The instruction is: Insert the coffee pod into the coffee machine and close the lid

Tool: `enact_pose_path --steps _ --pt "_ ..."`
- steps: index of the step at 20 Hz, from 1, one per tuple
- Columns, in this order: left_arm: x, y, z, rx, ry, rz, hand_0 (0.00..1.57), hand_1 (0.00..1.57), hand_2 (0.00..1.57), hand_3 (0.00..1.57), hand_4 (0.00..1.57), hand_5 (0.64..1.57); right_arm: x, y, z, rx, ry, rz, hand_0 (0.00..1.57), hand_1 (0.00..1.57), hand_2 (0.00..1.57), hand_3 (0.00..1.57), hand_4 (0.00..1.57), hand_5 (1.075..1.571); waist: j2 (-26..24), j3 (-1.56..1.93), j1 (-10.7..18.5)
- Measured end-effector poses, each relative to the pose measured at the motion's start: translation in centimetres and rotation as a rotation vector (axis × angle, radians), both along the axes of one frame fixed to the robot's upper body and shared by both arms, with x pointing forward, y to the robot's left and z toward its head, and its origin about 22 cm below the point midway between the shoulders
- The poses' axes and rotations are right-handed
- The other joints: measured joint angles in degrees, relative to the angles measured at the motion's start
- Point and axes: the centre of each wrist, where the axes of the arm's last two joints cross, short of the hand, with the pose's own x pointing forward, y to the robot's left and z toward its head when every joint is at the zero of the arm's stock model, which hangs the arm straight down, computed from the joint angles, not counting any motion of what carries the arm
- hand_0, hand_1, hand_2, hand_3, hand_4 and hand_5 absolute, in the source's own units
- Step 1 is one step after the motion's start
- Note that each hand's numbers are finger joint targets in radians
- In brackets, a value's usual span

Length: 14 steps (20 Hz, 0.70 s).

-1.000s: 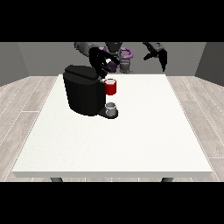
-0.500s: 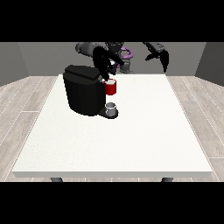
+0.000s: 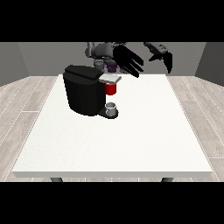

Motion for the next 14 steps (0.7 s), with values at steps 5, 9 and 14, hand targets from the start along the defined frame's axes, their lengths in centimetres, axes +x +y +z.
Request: enact_pose_path --steps 5,9,14 --pt "0.7 -1.0 2.1 0.011 -0.037 -0.025 0.0 0.0 0.0 0.0 0.32 1.571 0.3 4.1 1.8 0.025 -0.154 0.163 0.0 0.0 0.0 0.0 0.05 1.571 3.05 -1.24 2.71" --pt "0.6 -0.8 2.5 0.005 -0.047 -0.022 0.0 0.0 0.0 0.0 0.32 1.571 1.0 6.0 1.7 0.025 -0.184 0.233 0.0 0.0 0.0 0.0 0.0 1.571 3.31 -1.56 2.26" --pt "-0.1 -1.6 1.9 0.011 -0.039 -0.038 0.0 0.0 0.0 0.0 0.27 1.571 1.8 7.9 1.0 0.039 -0.211 0.297 0.0 0.0 0.0 0.0 0.0 1.571 2.54 -1.69 1.35"
